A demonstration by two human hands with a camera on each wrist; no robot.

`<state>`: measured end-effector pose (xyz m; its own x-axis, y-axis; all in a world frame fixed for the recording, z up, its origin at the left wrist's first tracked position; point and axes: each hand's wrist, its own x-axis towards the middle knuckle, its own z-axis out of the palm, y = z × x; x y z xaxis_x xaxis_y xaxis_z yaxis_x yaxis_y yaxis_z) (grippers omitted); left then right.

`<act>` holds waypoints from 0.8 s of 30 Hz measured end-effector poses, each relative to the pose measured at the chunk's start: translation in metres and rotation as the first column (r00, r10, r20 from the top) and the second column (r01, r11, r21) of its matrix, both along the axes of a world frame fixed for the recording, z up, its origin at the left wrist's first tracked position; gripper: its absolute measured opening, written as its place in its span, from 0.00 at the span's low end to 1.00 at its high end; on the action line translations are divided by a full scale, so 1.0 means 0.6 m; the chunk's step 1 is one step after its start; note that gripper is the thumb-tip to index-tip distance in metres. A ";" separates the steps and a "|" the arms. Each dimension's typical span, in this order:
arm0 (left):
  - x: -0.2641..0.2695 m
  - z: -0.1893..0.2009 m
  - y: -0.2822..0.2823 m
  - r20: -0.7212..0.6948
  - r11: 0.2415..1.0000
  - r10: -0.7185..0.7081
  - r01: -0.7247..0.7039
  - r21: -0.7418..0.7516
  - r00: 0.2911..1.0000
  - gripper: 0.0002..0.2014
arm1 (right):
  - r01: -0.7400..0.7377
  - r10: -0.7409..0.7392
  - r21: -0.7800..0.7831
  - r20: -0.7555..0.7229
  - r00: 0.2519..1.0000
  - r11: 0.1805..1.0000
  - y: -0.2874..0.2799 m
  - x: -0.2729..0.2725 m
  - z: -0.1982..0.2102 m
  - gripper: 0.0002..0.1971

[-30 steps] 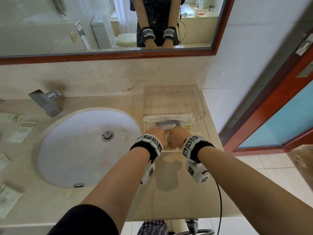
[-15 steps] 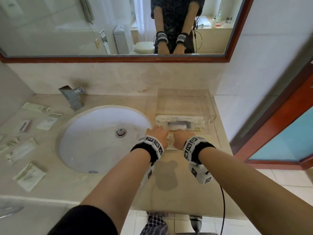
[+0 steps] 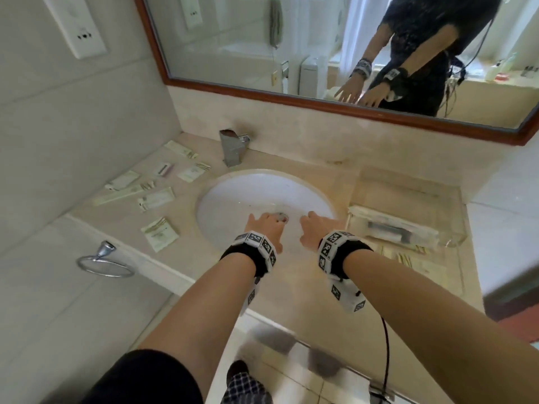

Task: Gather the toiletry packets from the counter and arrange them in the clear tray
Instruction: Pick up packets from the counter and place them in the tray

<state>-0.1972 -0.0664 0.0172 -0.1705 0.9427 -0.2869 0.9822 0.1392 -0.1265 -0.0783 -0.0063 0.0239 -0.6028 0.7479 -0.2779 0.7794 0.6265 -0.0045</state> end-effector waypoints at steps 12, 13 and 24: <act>-0.315 0.005 -0.140 -0.036 0.963 0.266 -0.267 -0.036 0.963 0.21 | -0.285 0.284 0.012 0.035 0.958 0.959 -0.069 -0.331 0.003 0.17; -0.346 0.005 -0.151 -0.036 0.958 0.283 -0.284 -0.037 0.958 0.20 | -0.295 0.295 0.002 0.034 0.955 0.955 -0.077 -0.362 0.002 0.17; -0.588 -0.020 -0.215 -0.049 0.963 0.253 -0.257 -0.086 0.966 0.19 | -0.246 0.258 -0.158 0.059 0.964 0.956 -0.148 -0.586 -0.038 0.18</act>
<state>-0.5502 -0.1954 0.0050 -0.4139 0.8370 -0.3578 0.9100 0.3704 -0.1861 -0.4302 -0.0950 0.0012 -0.7385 0.5217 -0.4271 0.5980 0.7995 -0.0574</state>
